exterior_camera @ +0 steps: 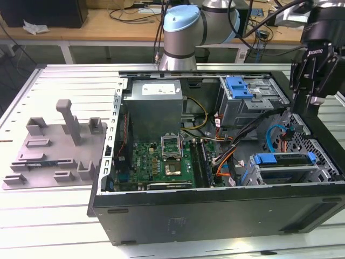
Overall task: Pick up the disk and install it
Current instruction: 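Insert the first disk wire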
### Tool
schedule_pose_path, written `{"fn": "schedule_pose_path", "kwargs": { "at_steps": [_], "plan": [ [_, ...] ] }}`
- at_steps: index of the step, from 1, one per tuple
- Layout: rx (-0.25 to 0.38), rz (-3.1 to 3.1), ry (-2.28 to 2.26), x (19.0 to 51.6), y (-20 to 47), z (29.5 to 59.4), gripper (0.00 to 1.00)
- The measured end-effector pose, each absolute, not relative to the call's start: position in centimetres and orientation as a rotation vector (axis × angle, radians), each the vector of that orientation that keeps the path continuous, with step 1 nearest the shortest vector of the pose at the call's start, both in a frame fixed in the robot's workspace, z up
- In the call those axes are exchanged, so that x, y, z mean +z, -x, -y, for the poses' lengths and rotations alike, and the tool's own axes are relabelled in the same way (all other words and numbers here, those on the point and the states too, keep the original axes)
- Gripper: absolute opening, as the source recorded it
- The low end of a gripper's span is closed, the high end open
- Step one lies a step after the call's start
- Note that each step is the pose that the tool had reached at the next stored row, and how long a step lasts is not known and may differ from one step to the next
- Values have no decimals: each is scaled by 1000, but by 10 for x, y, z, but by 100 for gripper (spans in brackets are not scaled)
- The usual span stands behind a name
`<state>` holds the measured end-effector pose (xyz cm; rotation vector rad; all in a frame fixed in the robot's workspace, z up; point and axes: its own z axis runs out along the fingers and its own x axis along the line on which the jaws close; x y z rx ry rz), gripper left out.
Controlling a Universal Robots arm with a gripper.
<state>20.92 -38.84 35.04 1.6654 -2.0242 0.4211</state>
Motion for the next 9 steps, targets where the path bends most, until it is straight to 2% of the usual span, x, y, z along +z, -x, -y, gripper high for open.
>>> {"fn": "schedule_pose_path", "kwargs": {
  "at_steps": [3, 9],
  "plan": [
    [417, 2043, -1628, 347, -209, 388, 51],
    [448, 2027, -1607, 341, -210, 388, 51]
  ]
}}
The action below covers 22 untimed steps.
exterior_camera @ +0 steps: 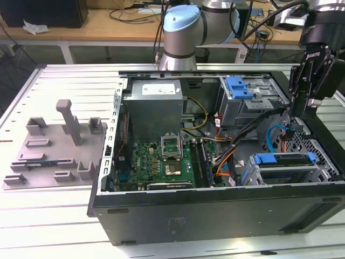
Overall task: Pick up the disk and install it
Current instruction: 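Insert the first disk wire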
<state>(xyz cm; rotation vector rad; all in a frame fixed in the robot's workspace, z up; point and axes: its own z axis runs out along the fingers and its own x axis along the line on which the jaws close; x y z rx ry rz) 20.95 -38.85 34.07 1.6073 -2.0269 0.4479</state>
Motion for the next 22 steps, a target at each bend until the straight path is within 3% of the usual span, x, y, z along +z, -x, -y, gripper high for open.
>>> {"fn": "schedule_pose_path", "kwargs": {
  "at_steps": [9, 12, 13, 20, 21, 22],
  "plan": [
    [460, 2020, -1600, 328, -210, 389, 51],
    [461, 2020, -1599, 327, -210, 388, 43],
    [461, 2019, -1599, 327, -210, 388, 35],
    [461, 2019, -1599, 325, -210, 388, 34],
    [461, 2019, -1599, 325, -210, 388, 26],
    [461, 2019, -1599, 324, -210, 388, 26]
  ]
}}
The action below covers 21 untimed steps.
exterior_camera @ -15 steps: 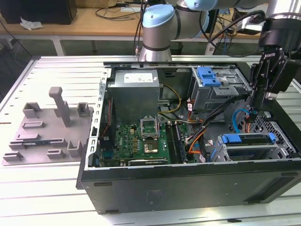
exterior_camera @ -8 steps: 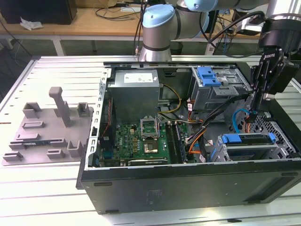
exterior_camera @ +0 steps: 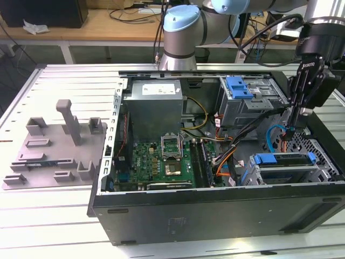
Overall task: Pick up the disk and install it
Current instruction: 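Insert the first disk wire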
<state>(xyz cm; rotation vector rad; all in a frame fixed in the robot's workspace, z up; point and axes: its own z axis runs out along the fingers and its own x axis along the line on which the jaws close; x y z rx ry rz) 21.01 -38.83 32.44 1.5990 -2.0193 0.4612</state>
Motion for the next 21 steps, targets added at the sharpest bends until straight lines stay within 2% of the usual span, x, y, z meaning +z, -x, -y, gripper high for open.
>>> {"fn": "schedule_pose_path", "kwargs": {
  "at_steps": [18, 19, 21],
  "plan": [
    [483, 1999, -1611, 320, -210, 384, 25],
    [483, 1999, -1611, 320, -210, 384, 16],
    [483, 1999, -1611, 320, -210, 384, 16]
  ]
}}
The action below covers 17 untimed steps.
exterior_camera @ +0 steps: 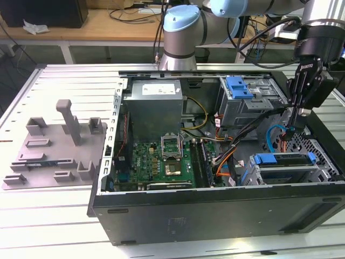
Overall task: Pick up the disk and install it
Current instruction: 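Insert the first disk wire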
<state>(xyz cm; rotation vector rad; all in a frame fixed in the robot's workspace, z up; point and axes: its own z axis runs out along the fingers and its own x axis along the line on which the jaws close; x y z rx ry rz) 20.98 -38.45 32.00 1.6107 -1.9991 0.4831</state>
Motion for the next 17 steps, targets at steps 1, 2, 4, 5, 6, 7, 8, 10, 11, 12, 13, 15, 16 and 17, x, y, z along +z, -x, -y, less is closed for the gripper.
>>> {"fn": "schedule_pose_path", "kwargs": {
  "at_steps": [1, 2, 4, 5, 6, 7, 8, 10, 11, 12, 13, 15, 16, 17],
  "plan": [
    [483, 1999, -1611, 320, -210, 384, 16],
    [483, 1999, -1611, 320, -210, 384, 16],
    [483, 1999, -1611, 320, -210, 384, 16],
    [483, 1999, -1610, 320, -210, 384, 16],
    [483, 2000, -1611, 320, -209, 385, 16],
    [482, 2002, -1612, 321, -208, 385, 16],
    [480, 2005, -1615, 322, -208, 386, 16],
    [479, 2010, -1618, 325, -206, 388, 16],
    [479, 2012, -1619, 326, -206, 389, 16],
    [479, 2014, -1620, 328, -205, 391, 16],
    [480, 2018, -1621, 330, -205, 393, 16],
    [480, 2025, -1625, 332, -203, 398, 16],
    [478, 2029, -1628, 332, -202, 400, 16],
    [475, 2032, -1630, 332, -202, 401, 16]
  ]
}}
